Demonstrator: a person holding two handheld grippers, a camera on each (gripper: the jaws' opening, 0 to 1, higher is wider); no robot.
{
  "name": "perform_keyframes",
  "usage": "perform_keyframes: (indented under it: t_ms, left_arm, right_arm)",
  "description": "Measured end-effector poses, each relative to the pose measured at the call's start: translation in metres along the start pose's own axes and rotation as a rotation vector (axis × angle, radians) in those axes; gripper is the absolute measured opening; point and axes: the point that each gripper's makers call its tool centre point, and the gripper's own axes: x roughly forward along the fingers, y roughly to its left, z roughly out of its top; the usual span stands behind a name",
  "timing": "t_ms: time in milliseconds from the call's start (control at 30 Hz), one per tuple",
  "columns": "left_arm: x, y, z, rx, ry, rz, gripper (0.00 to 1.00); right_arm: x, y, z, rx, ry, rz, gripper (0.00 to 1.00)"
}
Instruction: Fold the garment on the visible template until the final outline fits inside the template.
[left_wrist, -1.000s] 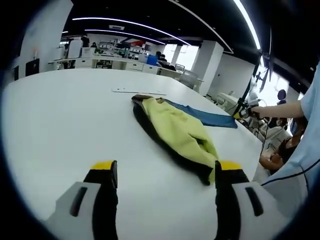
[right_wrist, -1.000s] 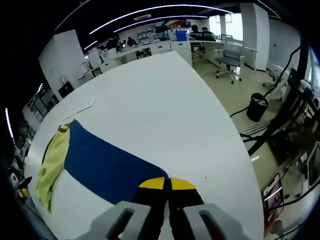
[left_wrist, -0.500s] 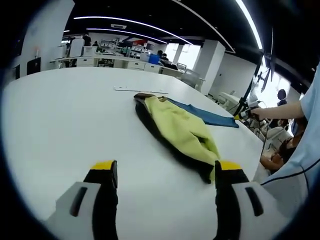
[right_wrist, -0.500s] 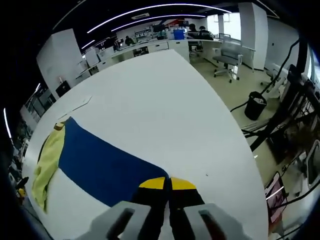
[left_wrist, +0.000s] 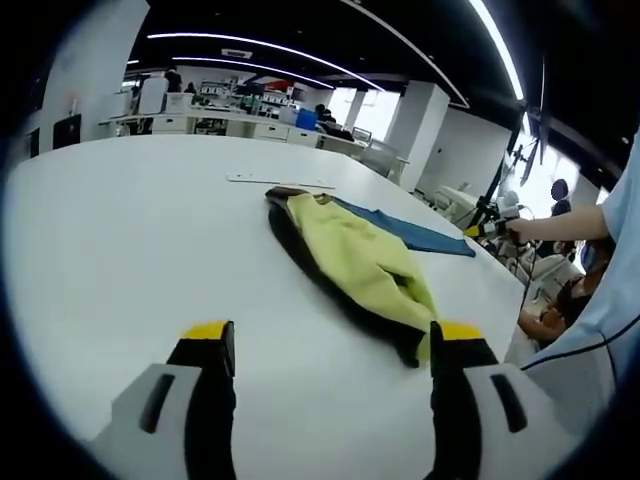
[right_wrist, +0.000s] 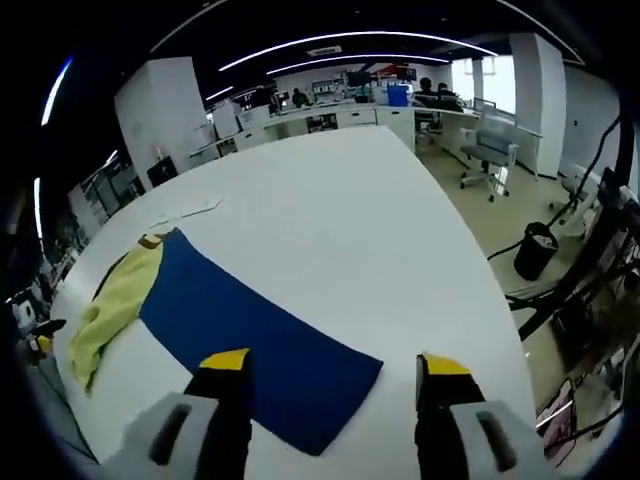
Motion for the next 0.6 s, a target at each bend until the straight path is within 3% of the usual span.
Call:
perform_keyframes:
  t_ms: [233,600]
  left_arm:
    - [-0.001,-0.001,0.001,0.004,-0.002,-0.006,0.78]
    - [0.003,-0.008,-0.005,0.018,0.008,-0.022,0.77]
  right_arm:
    - [0.002,0.011,0.004,-0.030,-0.037,0.019,0.94]
    - [0.000,0.047,0.004,-0.114,-0.047,0.106,0.99]
